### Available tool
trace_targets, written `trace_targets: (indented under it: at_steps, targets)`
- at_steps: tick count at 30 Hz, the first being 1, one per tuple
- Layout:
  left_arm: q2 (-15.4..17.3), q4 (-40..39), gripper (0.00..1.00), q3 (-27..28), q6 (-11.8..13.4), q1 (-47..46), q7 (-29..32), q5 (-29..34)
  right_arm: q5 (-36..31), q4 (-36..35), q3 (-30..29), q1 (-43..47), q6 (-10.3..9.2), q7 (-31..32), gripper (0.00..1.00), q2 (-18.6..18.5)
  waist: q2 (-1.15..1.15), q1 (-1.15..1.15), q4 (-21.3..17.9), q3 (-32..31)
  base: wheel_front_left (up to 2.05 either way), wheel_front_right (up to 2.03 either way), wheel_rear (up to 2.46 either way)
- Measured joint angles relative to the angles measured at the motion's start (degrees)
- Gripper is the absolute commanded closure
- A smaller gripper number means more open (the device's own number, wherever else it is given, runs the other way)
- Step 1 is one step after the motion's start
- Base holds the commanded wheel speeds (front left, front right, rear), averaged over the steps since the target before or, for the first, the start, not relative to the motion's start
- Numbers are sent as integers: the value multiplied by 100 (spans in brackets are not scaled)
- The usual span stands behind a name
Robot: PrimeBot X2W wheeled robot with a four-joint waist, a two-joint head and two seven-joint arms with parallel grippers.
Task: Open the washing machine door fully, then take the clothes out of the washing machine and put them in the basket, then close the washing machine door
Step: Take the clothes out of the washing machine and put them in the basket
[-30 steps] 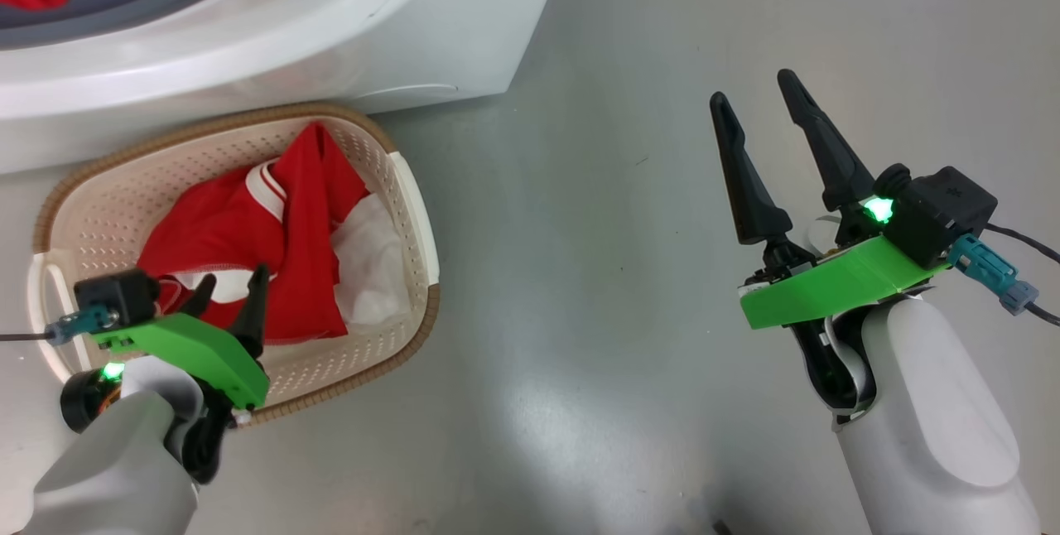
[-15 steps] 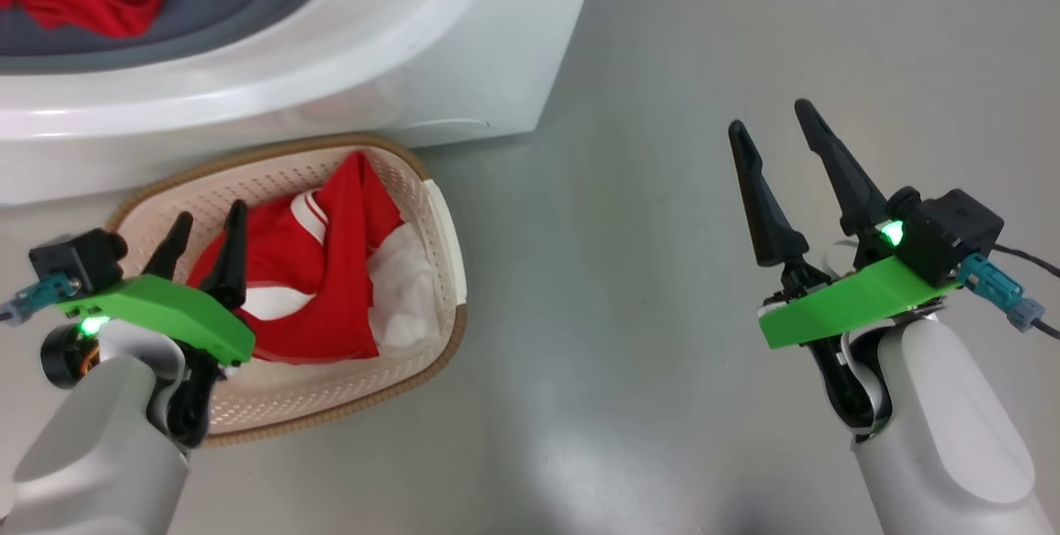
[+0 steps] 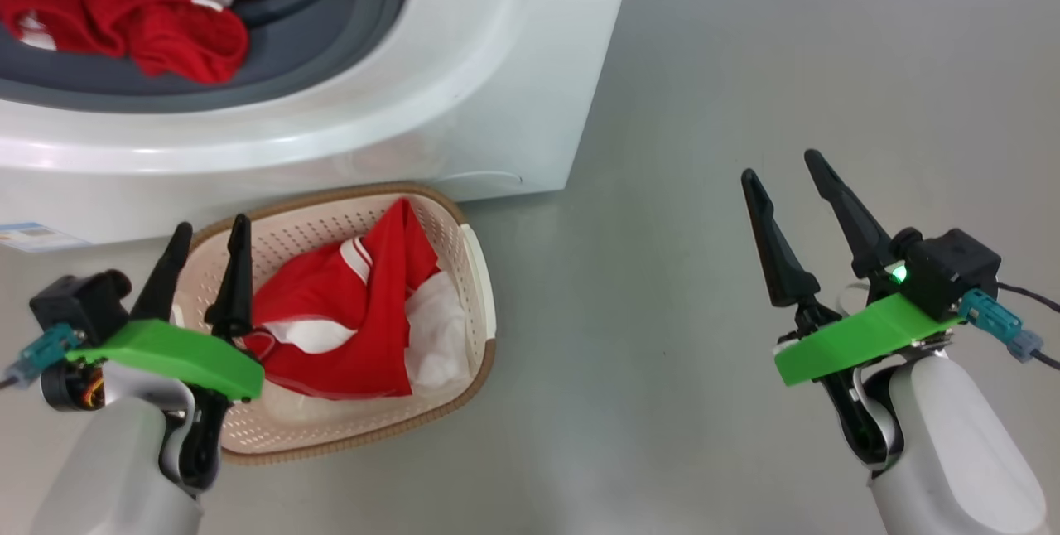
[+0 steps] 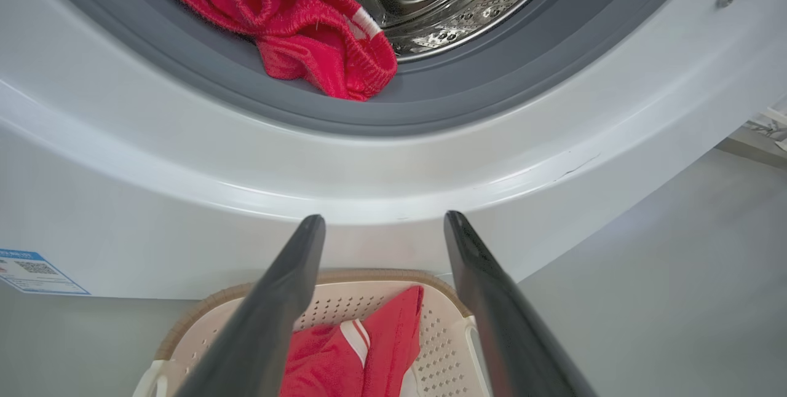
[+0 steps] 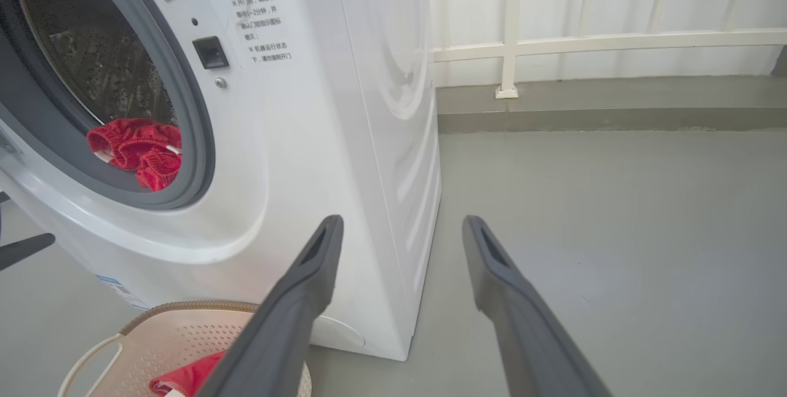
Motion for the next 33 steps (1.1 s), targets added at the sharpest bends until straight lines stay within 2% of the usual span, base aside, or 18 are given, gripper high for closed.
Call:
trace_targets:
  at_steps: [11, 33]
  targets:
    - [-165, -1126, 0, 738, 0, 844, 0, 776, 46, 29, -100, 427, 0, 0, 0, -178, 0, 0, 135, -511, 0, 0, 0]
    - [-404, -2515, 0, 1641, 0, 2334, 0, 1492, 53, 12, -241, 1045, 0, 0, 0, -287, 0, 0, 243, -1139, 0, 0, 0]
